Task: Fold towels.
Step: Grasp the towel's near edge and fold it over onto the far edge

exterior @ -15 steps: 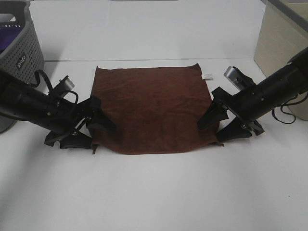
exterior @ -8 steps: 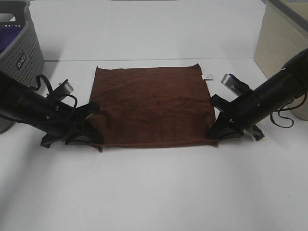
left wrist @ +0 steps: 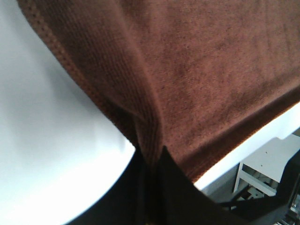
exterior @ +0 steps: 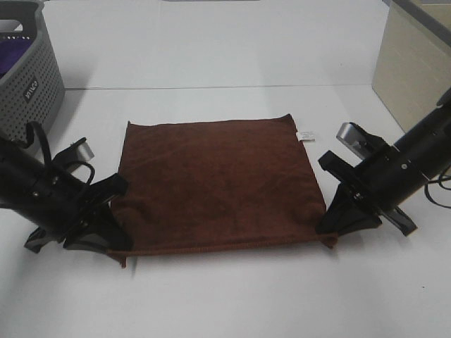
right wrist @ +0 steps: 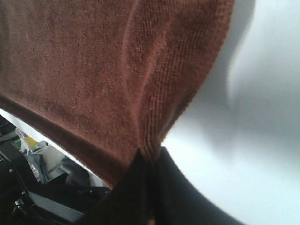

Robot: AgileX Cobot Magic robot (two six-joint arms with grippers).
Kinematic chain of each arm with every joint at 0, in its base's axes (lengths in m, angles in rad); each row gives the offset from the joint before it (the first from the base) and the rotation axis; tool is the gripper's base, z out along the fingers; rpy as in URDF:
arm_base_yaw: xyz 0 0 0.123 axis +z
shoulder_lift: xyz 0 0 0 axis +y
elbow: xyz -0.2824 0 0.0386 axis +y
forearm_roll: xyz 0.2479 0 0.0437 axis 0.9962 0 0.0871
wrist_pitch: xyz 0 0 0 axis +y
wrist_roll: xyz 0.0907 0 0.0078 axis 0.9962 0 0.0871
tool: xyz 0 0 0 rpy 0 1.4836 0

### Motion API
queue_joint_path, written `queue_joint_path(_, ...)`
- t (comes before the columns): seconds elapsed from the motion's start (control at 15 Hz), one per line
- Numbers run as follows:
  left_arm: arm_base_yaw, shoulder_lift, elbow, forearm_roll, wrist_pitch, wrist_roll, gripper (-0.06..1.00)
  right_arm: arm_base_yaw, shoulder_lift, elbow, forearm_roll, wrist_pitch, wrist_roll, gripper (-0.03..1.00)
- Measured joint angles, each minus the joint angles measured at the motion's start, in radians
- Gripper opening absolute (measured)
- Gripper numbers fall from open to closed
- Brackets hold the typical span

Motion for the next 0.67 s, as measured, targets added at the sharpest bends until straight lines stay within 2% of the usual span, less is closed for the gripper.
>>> queue_joint_path(0.13, 0.000, -0.041, 0.063, 0.006, 0.026, -0.004, 0.01, 0.013, -0.060, 0.090, -0.023, 0.002, 0.014, 0.02)
queue_joint_path(0.27, 0.000, -0.073, 0.061, 0.010, 0.025, -0.005, 0.01, 0.023, -0.104, 0.098, -0.030, -0.009, 0.018, 0.02)
queue_joint_path(0.47, 0.000, -0.078, -0.069, 0.020, 0.003, -0.037, 0.01, 0.023, -0.113, -0.070, -0.062, -0.010, 0.026, 0.02)
queue_joint_path(0.67, 0.000, -0.067, -0.219, 0.100, -0.027, -0.124, 0.01, 0.023, -0.050, -0.279, -0.068, 0.003, 0.041, 0.02)
